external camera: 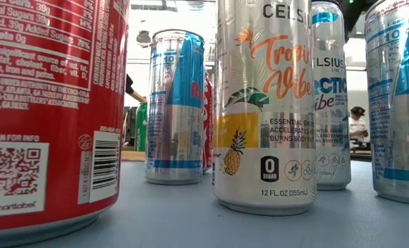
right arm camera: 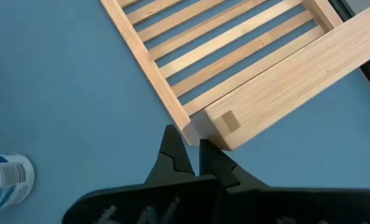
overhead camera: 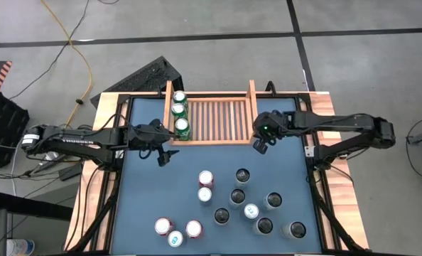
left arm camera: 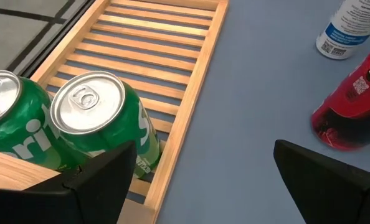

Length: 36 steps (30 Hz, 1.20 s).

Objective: Place canned beverage on shelf
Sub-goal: Adjust the shelf

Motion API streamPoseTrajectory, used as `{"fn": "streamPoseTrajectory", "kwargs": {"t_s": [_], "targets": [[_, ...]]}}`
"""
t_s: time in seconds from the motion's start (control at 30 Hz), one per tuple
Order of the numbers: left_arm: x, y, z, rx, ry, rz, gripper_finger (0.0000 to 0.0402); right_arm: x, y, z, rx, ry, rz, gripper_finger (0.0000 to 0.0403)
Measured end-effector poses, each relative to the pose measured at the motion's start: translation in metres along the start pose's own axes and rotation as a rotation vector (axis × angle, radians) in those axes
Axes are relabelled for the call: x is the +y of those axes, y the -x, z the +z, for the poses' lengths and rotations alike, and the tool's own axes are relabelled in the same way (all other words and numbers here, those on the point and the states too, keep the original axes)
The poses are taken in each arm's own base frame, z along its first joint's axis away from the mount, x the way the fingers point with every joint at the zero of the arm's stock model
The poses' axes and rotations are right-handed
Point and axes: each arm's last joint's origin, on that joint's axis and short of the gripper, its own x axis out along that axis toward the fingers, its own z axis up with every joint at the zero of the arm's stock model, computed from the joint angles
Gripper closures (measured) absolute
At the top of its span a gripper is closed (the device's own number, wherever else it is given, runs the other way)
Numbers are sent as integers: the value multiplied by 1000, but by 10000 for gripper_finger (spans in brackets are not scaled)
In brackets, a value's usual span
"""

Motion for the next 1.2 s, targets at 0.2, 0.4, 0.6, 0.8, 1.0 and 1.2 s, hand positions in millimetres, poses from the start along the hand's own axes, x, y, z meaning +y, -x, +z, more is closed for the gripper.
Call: {"fn": "streamPoseTrajectory", "kwargs": {"t_s": [0.2,0.4,0.6,0.8,1.0,1.2], "targets": [[-3,2,11,-72,34,-86,34,-2,7,-2,-4,2,8,403],[-3,13,37,-145,137,-108,34,-3,24,-4,-35,3,34,403],[0,18,46,-185,167,-49,34,-3,38,-8,-79,11,58,403],[13,17,53,-250,250,-10,34,-5,45,-10,-106,9,67,403],[29,15,63,-317,360,-196,37,-4,43,-10,-101,11,65,403],[40,-2,69,-223,414,-253,52,-4,43,-10,-101,12,63,403]]}}
